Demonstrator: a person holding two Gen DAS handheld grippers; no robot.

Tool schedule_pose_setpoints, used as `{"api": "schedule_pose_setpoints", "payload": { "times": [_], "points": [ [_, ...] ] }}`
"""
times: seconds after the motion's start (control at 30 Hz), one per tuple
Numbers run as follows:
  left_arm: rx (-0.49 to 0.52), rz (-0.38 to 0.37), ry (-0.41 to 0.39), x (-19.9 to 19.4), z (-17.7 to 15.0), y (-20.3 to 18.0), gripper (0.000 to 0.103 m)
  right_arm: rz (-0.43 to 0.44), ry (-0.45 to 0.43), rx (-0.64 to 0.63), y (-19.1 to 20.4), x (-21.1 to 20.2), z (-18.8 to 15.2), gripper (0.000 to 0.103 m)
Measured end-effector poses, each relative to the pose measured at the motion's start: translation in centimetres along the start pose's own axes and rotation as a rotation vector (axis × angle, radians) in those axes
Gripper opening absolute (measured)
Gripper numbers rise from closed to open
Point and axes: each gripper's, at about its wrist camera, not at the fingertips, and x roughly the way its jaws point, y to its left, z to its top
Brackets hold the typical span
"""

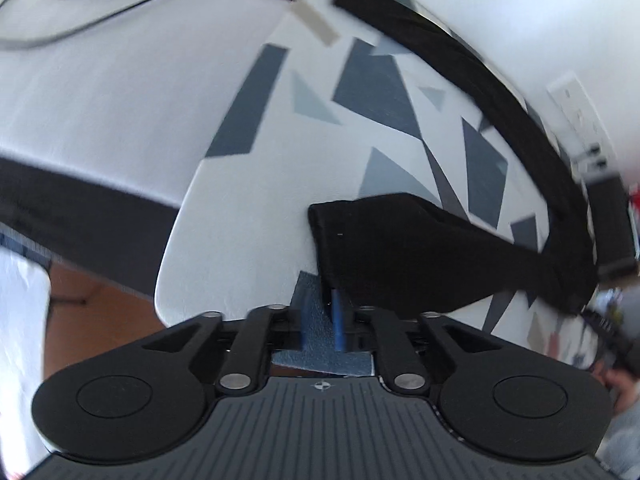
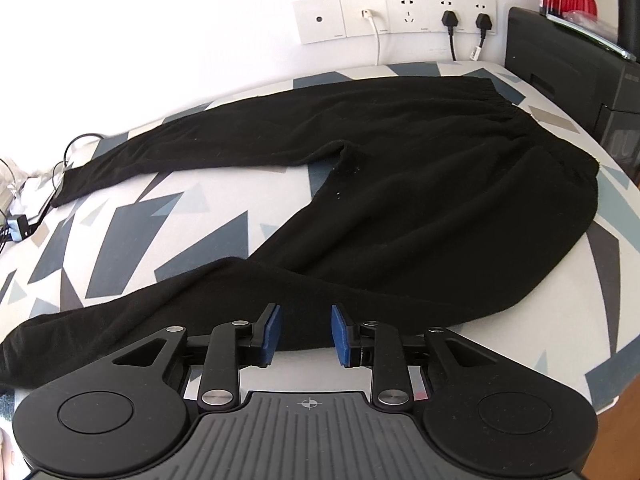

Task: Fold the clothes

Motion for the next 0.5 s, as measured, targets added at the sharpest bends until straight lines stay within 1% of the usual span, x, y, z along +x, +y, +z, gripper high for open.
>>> {"api": "schedule_pose_setpoints", "payload": {
  "times": [0.03, 0.07, 0.2, 0.23, 0.27, 0.3, 0.4, 0.5],
  "points": [
    [-0.04, -0.035, 0.0, 0.1, -0.4, 0.3, 0.039, -0.001, 0.001, -0.001, 0.2, 0.0, -0.1, 0.026],
    [-0.076, -0.076, 0.004, 0.3, -0.8, 0.3, 0.042, -0.003, 0.002, -0.001, 0.2, 0.0, -0.1, 0.027],
    [-0.22, -0.239, 0.018, 1.1, -2.6, 0.7, 0.045, -0.013, 0.009, 0.014, 0.3, 0.2, -0.1, 0.027],
    [-0.256, -0.28, 0.021, 1.3, -3.0, 0.8, 0.048, -0.014, 0.007, 0.024, 0.3, 0.2, 0.0, 0.028],
    [-0.28, -0.298, 0.021, 1.9, -3.4, 0.6, 0.05, -0.014, 0.004, 0.037, 0.1, 0.2, 0.0, 0.029],
    [-0.298, -0.308, 0.019, 2.6, -3.8, 0.4, 0.054, -0.014, 0.002, 0.052, -0.1, 0.3, 0.1, 0.03],
    [-0.36, -0.27, 0.018, 4.5, -4.4, -0.3, 0.054, -0.007, 0.011, 0.09, -0.7, 0.4, 0.3, 0.03],
    [-0.42, -0.262, 0.025, 5.7, -5.1, -0.8, 0.054, -0.012, 0.011, 0.09, -1.3, 0.3, 0.5, 0.03]
  ]
}}
